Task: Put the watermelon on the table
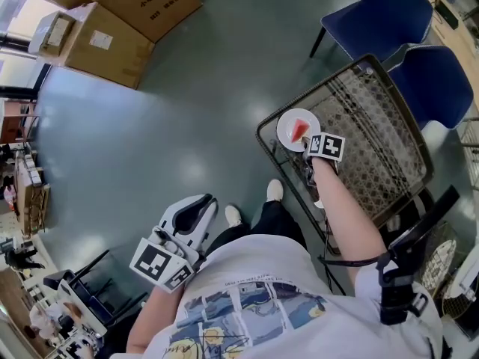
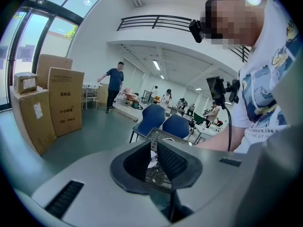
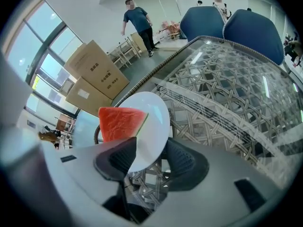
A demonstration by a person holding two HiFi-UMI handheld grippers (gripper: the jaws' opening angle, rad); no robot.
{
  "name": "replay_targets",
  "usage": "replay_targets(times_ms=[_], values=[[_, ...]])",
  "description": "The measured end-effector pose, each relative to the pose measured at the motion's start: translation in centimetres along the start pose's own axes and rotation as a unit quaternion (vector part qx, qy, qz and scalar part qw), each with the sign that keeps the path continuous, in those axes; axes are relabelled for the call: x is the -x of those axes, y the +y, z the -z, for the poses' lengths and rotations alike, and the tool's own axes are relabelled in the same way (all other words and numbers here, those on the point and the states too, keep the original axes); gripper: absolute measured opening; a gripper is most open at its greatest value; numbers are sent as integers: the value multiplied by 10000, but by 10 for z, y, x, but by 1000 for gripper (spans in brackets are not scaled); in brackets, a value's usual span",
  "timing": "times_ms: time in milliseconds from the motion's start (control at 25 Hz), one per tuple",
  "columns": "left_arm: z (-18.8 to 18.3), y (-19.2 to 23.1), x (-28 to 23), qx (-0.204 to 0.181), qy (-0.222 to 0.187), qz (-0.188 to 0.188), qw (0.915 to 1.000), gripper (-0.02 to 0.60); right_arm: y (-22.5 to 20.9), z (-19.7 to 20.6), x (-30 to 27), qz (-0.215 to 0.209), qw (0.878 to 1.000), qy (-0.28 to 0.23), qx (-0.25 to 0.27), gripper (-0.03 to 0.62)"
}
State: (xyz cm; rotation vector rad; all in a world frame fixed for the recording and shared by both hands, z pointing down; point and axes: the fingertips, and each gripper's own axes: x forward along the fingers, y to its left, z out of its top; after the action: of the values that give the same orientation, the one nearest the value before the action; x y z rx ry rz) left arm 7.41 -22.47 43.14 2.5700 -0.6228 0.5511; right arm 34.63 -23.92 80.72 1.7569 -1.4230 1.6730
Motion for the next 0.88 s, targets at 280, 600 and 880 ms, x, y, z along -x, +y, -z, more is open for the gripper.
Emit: replay_targets(times_ms=[280,600,880], values=[[-1,-7,1,-126,-24,265,9996,49,-14,4,22,173,9996,-208,-108,176],[0,-7,28,-460,-291,963,9939,48,40,56,83,-94,9956,-409,842,173],[16,-2,93,-468,-220,1873,9809,48,152,146,155,-715,9789,-642,1801,15]])
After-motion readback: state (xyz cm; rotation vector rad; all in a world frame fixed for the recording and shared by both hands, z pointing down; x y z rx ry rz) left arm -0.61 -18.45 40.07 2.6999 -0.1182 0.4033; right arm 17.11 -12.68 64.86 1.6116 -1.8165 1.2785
